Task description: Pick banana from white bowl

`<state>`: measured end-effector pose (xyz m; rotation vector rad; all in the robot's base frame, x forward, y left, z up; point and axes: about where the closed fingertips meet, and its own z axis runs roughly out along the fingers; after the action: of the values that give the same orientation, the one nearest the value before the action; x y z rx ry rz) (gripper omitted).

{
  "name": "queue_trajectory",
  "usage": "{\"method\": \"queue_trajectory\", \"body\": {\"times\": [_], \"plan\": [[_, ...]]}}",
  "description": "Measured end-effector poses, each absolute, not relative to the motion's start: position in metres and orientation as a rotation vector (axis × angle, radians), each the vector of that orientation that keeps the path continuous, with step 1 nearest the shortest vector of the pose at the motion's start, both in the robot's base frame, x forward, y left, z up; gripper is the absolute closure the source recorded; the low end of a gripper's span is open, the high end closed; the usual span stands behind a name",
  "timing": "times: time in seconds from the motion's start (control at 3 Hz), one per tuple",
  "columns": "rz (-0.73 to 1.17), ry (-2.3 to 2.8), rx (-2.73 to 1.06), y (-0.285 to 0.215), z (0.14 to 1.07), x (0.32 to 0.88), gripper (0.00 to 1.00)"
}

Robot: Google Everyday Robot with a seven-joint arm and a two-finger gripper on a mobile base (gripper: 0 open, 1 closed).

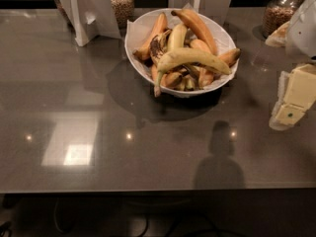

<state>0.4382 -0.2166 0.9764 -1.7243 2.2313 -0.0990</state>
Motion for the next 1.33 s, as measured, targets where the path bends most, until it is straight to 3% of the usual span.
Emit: {"method": "queue_trajectory", "body": {"times": [0.67, 1.33], "plan": [[-0.059, 2.100, -1.726, -0.197, 0.978, 0.450, 0.00], [0.050, 1.746, -1.713, -0.142, 0.990, 0.497, 0.00]]}}
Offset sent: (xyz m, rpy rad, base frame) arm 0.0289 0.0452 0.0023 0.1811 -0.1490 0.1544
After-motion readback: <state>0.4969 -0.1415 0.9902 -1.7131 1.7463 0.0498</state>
